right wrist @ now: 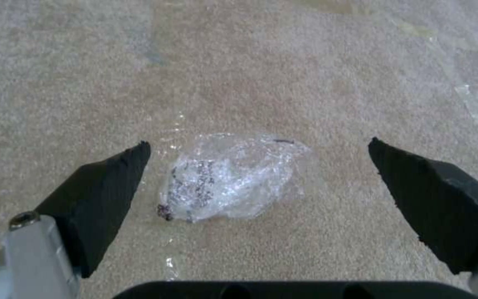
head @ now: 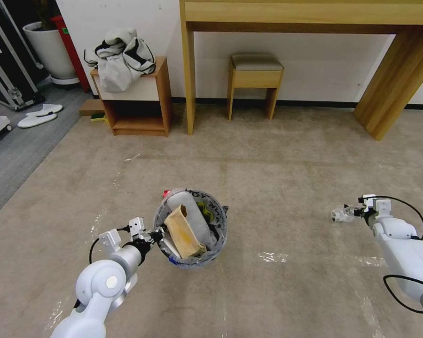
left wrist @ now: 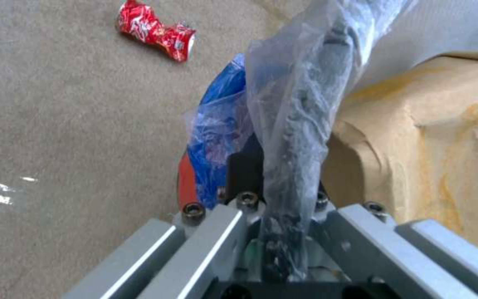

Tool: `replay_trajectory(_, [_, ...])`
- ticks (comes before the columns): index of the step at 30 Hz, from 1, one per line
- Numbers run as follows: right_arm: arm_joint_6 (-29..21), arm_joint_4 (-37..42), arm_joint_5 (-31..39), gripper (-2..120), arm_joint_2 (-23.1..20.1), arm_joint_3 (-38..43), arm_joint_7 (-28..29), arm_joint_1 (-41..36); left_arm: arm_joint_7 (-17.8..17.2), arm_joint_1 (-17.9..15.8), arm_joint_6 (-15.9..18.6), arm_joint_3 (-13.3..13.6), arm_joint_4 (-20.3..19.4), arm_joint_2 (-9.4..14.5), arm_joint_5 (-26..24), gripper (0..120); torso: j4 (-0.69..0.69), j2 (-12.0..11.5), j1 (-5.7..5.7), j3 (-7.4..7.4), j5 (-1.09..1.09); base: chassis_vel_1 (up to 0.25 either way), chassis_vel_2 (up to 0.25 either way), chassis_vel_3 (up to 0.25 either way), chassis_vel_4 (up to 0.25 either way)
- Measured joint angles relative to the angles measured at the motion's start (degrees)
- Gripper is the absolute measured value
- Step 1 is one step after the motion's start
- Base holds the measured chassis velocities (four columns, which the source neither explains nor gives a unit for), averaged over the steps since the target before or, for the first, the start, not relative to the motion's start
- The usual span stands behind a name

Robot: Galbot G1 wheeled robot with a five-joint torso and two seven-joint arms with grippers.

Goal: Pick up the trash bin and place the garbage on the floor into it.

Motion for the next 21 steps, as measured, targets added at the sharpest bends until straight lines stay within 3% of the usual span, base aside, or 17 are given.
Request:
replay_trajectory(11, [3.9, 0.5, -2.4, 100, -0.6, 0.6, -2.1, -0.8, -0.3, 0.2, 0.2, -0.8, -0.5, -0.7, 0.1, 0, 0.00, 0.0, 0.00, 0.00, 0.00, 0.000, 0.000, 0.000, 0.000])
replay_trajectory(13, [6.1, 1.0, -3.0, 100, -0.5, 1.2, -2.3, -1.2, -0.4, 0.3, 0.1, -1.0, -0.7, -0.9, 0.3, 0, -0.01, 0.0, 0.00, 0.00, 0.01, 0.000, 0.000, 0.000, 0.000])
replay_trajectory(15, [13.9, 3.5, -5.4, 100, 0.3, 4.1, -1.1, -3.1, -0.5, 0.3, 0.0, -1.4, -0.9, -1.4, 0.9, 0, 0.01, 0.0, 0.00, 0.00, 0.00, 0.000, 0.000, 0.000, 0.000])
replay_trajectory(18, [18.4, 6.4, -6.6, 100, 1.4, 7.3, 0.0, -5.4, -0.6, 0.6, -0.1, -1.8, -1.4, -1.7, 1.6, 0, -0.03, 0.0, 0.00, 0.00, 0.00, 0.000, 0.000, 0.000, 0.000])
replay_trajectory(21, [19.3, 7.6, -6.9, 100, 1.9, 7.9, 0.2, -6.1, -0.6, 1.2, -0.2, -2.3, -2.0, -1.8, 2.0, 0, -0.03, 0.0, 0.00, 0.00, 0.00, 0.000, 0.000, 0.000, 0.000])
